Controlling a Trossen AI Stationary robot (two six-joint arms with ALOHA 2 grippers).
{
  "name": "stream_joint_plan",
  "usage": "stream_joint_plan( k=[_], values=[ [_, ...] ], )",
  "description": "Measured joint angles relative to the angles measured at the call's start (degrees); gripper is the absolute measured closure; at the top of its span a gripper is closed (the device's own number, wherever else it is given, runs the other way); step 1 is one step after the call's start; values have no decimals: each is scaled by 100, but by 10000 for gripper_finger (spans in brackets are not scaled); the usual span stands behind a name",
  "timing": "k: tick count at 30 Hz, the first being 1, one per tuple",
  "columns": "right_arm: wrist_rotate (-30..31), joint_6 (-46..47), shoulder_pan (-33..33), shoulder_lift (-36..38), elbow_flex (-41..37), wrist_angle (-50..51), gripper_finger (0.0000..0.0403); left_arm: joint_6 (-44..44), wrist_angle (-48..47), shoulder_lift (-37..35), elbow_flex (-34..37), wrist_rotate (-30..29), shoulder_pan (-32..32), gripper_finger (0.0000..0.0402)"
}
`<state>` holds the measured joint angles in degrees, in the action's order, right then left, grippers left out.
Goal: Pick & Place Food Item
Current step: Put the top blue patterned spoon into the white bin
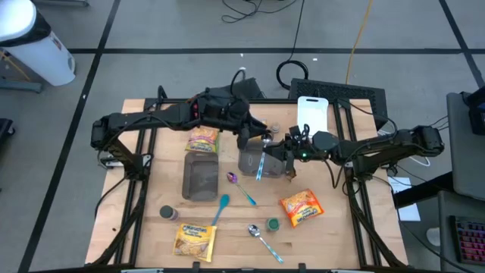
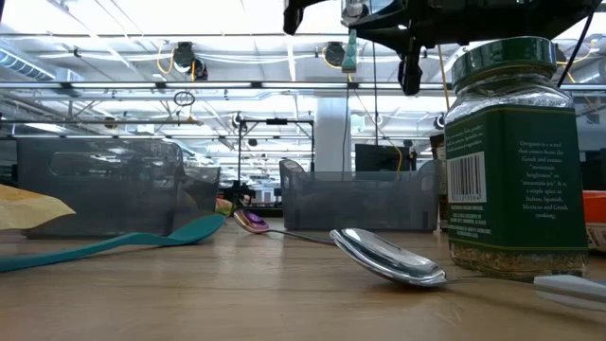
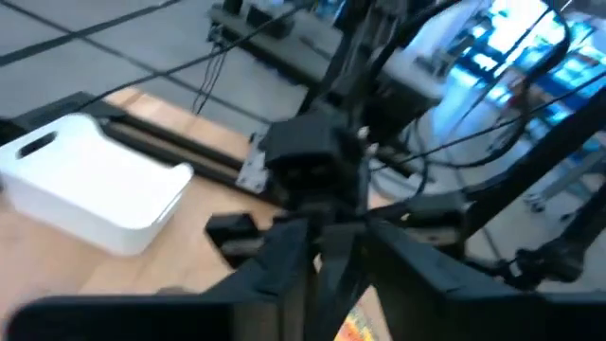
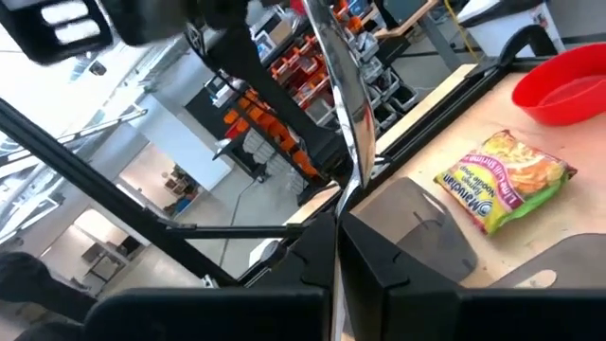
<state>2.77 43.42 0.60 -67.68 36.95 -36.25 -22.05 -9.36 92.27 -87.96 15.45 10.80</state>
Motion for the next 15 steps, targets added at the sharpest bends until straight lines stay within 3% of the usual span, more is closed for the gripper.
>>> stream_joint_plan(
  k=[7, 15],
  values=[
    [-17, -64, 342, 454, 0, 627, 403, -80, 190, -130, -2, 208, 261, 206],
    [-308, -145, 1397, 1809, 1, 2106, 403, 220, -717, -751, -2, 423, 544, 195]
  ],
)
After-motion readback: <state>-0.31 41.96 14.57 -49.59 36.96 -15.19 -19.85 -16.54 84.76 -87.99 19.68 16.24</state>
